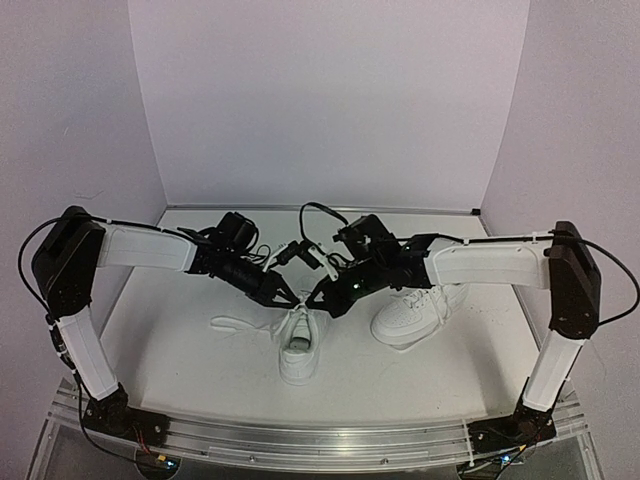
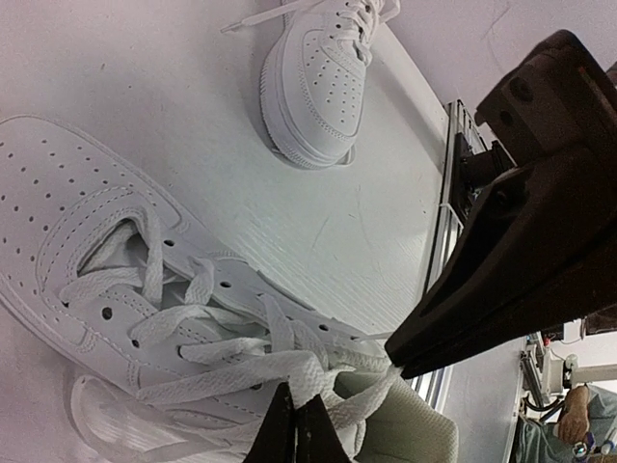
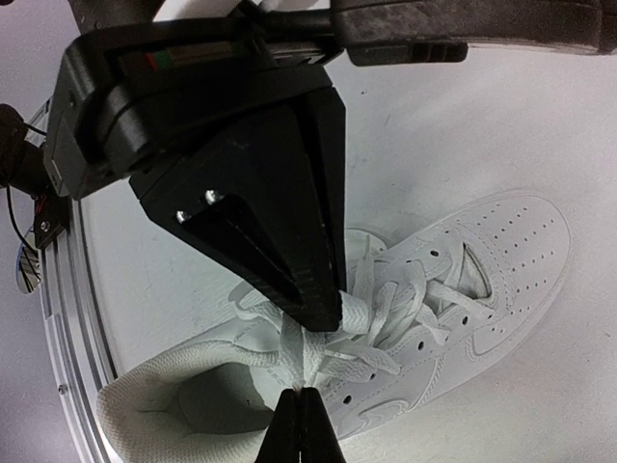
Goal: Tie the shoes
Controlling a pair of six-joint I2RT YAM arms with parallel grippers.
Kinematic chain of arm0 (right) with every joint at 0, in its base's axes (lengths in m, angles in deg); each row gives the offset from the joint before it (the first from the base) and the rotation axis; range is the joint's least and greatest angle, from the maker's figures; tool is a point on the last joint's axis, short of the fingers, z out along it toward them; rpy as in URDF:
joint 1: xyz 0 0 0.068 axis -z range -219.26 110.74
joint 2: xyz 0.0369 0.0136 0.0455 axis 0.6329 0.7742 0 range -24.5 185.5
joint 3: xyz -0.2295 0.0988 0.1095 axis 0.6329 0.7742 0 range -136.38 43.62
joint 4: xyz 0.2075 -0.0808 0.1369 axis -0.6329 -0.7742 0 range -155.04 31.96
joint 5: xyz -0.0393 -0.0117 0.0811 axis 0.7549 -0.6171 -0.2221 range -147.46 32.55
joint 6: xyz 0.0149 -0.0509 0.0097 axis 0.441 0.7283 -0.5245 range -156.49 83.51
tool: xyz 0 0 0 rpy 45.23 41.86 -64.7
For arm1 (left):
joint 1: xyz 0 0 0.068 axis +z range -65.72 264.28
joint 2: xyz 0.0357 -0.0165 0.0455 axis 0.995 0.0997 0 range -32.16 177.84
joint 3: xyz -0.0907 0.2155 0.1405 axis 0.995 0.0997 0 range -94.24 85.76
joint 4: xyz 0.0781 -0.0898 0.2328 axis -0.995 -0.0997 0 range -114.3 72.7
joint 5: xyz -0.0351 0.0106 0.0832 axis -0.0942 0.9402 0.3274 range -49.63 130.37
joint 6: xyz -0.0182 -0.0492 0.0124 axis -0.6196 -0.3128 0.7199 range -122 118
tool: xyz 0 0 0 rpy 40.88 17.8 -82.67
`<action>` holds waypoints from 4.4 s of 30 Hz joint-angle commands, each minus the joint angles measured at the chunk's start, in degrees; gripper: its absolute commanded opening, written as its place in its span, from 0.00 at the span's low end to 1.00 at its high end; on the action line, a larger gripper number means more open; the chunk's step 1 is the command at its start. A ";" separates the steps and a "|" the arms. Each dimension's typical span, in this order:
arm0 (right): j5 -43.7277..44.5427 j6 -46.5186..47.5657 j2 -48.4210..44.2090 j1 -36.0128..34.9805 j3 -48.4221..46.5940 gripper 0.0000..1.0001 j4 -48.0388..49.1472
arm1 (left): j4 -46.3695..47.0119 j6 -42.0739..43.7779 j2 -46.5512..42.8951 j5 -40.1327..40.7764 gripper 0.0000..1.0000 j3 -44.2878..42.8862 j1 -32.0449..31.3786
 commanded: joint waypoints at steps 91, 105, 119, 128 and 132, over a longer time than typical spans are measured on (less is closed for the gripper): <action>10.61 13.11 -5.46 -6.33 -4.62 0.42 -15.92 | 5.70 -14.22 -16.63 14.74 0.00 6.86 3.95; 24.17 13.40 7.59 -11.40 -23.14 0.32 -32.28 | 3.05 -16.93 -21.45 17.87 0.00 10.23 10.10; 29.07 13.87 11.36 -11.99 -25.67 0.13 -36.39 | 4.18 -16.99 -20.25 16.65 0.00 9.66 10.15; 27.37 13.54 7.46 -11.97 -24.43 0.06 -35.88 | 4.63 -16.99 -18.98 15.98 0.00 9.34 10.19; 27.91 13.14 6.84 -11.96 -23.36 0.16 -35.87 | 4.49 -16.95 -18.56 15.74 0.00 8.89 10.26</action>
